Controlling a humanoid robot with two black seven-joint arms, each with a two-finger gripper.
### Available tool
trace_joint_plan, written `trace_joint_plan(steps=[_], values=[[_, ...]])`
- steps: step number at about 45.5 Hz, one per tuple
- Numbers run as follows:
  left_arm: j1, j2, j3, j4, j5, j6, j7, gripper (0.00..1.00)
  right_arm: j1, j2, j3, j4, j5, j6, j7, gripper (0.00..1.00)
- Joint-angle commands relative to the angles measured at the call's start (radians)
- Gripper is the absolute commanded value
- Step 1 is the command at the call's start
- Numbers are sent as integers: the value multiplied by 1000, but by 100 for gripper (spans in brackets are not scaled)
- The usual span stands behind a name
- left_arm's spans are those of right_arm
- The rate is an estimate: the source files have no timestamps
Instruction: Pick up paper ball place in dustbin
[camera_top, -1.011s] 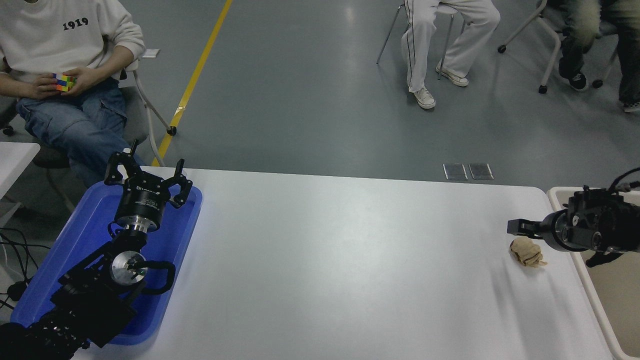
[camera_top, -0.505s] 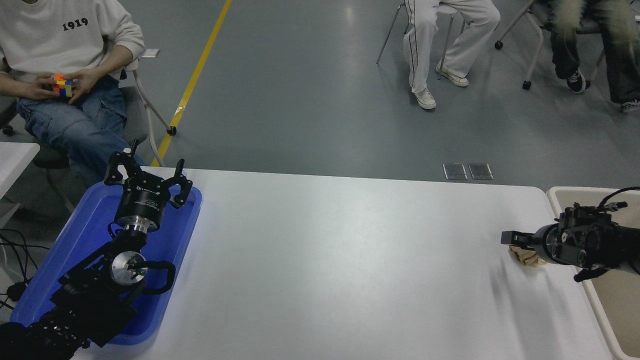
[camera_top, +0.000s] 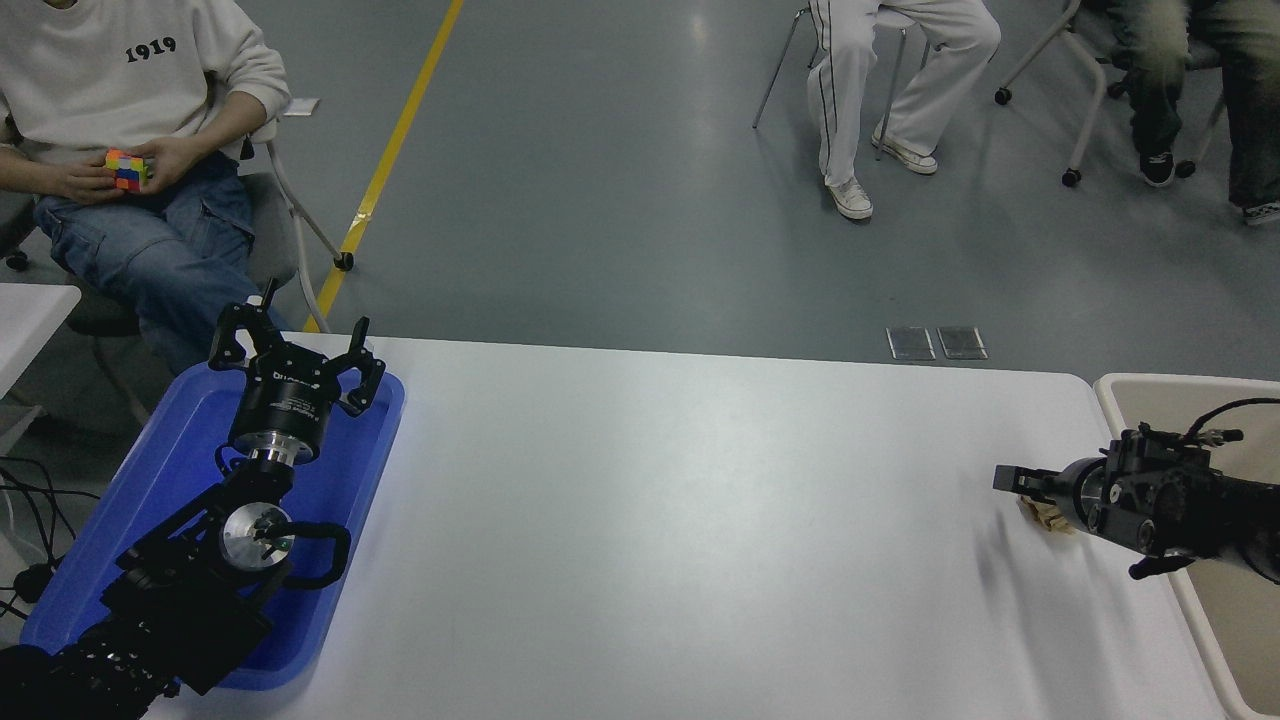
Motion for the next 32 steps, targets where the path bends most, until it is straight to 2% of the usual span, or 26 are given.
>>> trace_joint_plan(steps=[1, 6, 10, 20, 32], values=[[0, -1, 0, 0, 0, 0, -1, 100, -21, 12, 13, -21, 0, -8, 0, 75], [0, 1, 0, 0, 0, 0, -1, 100, -27, 12, 26, -21, 3, -8, -2, 55], [0, -1, 0, 0, 0, 0, -1, 100, -30, 12, 32, -21, 6, -8, -2, 33], [0, -1, 1, 0, 0, 0, 0, 100, -50, 12, 64, -18, 46, -3, -2, 2], [0, -1, 0, 0, 0, 0, -1, 100, -57, 4, 67, -6, 83, 3, -2, 0]])
